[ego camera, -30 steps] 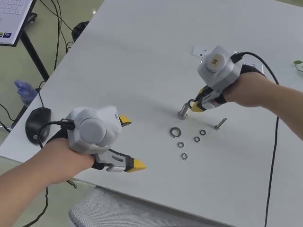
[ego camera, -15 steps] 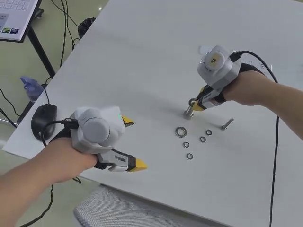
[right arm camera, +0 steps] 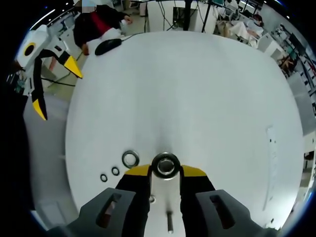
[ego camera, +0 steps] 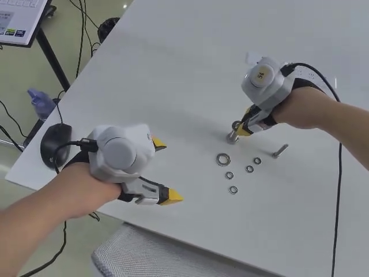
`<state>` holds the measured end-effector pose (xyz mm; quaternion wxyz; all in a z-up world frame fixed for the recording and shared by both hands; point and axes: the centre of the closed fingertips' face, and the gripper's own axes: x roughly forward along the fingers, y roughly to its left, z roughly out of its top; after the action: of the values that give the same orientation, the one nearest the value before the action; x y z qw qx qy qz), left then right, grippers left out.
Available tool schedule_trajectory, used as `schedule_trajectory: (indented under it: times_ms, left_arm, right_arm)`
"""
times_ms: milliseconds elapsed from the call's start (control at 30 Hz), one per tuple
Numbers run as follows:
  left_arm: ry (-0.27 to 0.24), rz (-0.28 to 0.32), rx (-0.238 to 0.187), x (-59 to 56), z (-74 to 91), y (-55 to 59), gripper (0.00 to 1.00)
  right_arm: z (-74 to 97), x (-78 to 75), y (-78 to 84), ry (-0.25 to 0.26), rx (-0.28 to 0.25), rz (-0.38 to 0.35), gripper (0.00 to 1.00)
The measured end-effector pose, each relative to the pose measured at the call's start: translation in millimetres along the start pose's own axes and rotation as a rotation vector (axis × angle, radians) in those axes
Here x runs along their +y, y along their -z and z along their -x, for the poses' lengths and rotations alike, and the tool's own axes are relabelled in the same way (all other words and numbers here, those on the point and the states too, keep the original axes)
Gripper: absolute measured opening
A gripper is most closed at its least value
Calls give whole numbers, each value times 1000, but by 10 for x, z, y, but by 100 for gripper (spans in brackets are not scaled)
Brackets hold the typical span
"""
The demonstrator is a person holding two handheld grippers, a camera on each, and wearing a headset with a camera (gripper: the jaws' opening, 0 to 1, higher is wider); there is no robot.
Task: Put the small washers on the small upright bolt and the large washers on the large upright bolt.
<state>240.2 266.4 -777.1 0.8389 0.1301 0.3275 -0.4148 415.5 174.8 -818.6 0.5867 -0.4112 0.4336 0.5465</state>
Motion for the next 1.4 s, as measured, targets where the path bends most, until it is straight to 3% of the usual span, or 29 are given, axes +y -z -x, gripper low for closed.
schedule_trajectory:
  times_ms: [333, 967, 1200, 1400]
  left_arm:
    - [-5, -2, -19, 24, 13, -88, 68]
    - [-23, 16, -8, 16, 98, -19, 67]
    - [-26, 22, -3, 38, 120, 11, 66]
    - [-33, 23, -9, 51, 116, -15, 65]
  right_arm:
    - [-112, 37, 24, 0, 6, 6, 22]
    - [-354, 88, 119, -4, 41, 2, 22]
    - [-374, 127, 125, 2, 52, 25, 22]
    - [-364, 114, 127, -3, 37, 0, 23]
